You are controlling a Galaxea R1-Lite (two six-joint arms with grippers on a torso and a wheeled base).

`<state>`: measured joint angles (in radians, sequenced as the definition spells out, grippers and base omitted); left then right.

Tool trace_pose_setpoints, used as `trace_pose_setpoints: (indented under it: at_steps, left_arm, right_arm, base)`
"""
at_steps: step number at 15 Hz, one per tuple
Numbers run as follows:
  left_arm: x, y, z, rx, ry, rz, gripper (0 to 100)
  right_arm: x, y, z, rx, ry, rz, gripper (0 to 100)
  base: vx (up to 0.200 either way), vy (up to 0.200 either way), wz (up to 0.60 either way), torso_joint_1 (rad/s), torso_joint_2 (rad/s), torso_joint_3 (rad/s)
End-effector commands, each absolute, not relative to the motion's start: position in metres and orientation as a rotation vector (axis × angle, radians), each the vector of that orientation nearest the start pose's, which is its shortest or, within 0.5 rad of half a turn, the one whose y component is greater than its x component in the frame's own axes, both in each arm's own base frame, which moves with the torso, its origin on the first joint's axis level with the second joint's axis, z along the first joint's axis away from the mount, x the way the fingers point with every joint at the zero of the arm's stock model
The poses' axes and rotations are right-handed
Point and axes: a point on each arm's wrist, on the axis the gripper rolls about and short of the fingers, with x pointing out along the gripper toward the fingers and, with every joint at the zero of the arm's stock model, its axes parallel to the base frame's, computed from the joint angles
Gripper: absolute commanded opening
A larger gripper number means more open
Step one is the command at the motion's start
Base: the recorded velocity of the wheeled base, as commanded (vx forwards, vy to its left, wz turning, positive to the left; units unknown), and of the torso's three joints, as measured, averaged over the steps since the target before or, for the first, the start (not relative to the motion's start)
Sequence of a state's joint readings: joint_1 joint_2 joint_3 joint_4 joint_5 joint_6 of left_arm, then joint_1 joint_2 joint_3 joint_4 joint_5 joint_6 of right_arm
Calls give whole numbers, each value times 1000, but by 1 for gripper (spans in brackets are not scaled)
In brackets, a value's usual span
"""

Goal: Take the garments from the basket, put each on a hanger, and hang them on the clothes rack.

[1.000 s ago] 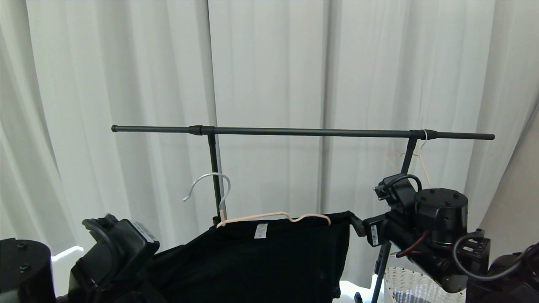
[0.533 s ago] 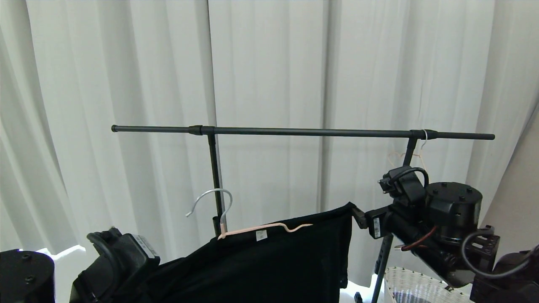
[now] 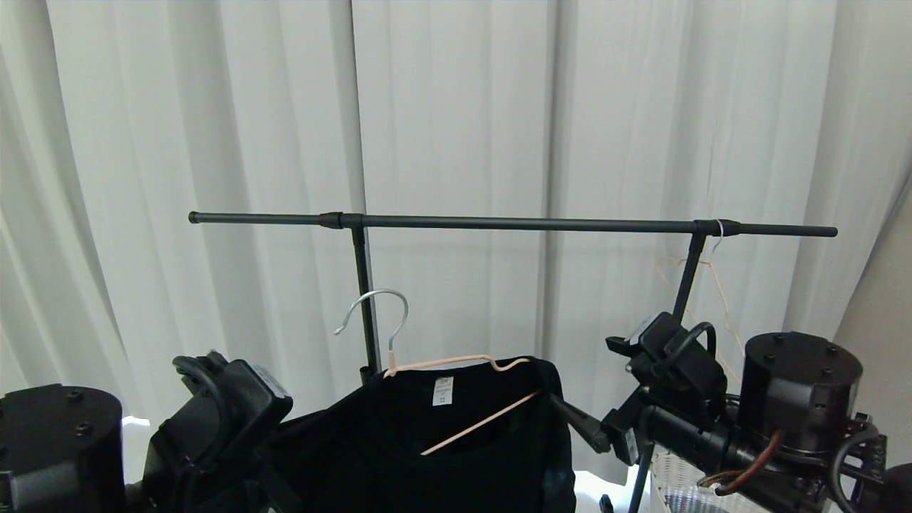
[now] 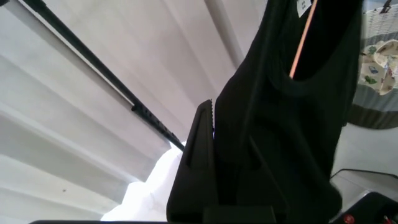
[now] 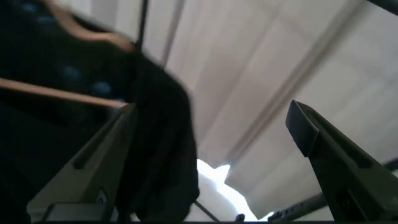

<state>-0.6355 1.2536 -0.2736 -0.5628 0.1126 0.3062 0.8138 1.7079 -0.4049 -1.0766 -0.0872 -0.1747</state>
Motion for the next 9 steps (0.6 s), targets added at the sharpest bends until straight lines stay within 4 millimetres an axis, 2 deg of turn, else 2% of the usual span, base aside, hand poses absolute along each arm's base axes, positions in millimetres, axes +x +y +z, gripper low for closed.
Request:
trace_pose_setpoints:
  at_steps: [1,6,9]
  left_arm:
    - [132,-94,140,452,318,-573,0]
    - [121,-97,130,480,337,-649,0]
    - [122,-96,125,481,369,-637,0]
  right_arm:
    - [171,192,124,-300,136,789,100]
    - [159,191,135,-357,58,917,100]
    - [153,186,136,-444,63,995,100]
  base:
    - [0,0,0,0,0,0]
    - [0,0,0,0,0,0]
    - [0,0,0,0,0,0]
